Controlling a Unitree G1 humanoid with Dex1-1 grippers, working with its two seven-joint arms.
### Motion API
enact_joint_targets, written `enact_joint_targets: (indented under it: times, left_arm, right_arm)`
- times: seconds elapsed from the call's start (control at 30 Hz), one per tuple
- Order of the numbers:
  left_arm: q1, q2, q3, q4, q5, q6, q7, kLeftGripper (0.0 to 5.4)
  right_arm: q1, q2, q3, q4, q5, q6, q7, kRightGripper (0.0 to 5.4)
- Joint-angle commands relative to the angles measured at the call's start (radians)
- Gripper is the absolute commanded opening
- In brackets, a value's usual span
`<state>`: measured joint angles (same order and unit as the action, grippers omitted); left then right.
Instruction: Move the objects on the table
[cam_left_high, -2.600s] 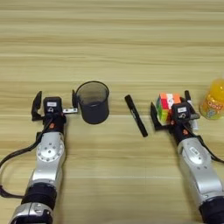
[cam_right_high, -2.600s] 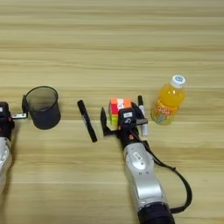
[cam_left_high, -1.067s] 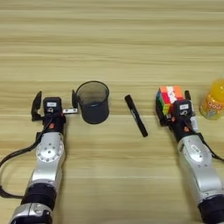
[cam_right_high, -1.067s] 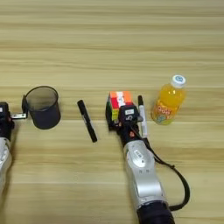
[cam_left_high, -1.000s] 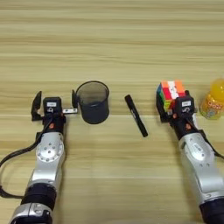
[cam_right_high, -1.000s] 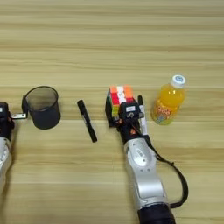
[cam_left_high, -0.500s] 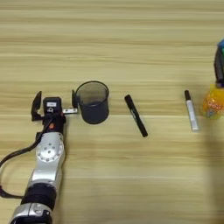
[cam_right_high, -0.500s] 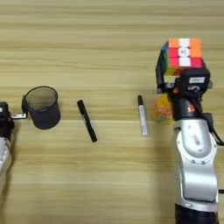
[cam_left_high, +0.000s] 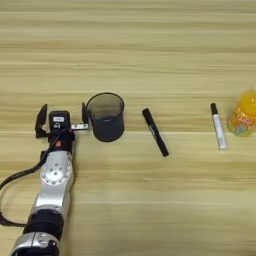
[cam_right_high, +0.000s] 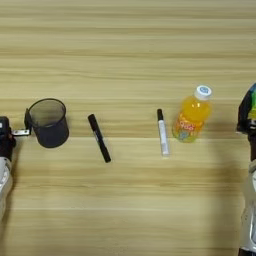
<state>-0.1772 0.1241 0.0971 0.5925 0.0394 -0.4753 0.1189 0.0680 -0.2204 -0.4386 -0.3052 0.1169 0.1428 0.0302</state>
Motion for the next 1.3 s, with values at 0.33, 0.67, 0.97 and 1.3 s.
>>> enact_joint_targets:
  times: [0.33,0.67,0.97,1.3]
  left_arm:
    - [0.008,0.004,0.004,-0.019,0.004,0.017,-0.004,5.4]
    - [0.011,0.007,0.006,-0.02,0.005,0.017,-0.007,5.4]
    - [0.012,0.009,0.009,-0.022,0.003,0.017,-0.009,5.4]
    - [0.023,0.009,0.013,-0.036,-0.001,0.016,-0.013,5.4]
  right_arm:
    - [-0.022,-0.016,0.058,0.382,-0.023,-0.126,0.019,3.33]
    - [-0.044,-0.022,0.086,0.487,-0.038,-0.219,0.016,4.02]
    - [-0.036,-0.024,0.073,0.455,-0.028,-0.241,0.004,4.96]
    - [-0.023,-0.021,0.039,0.368,-0.009,-0.259,-0.017,5.38]
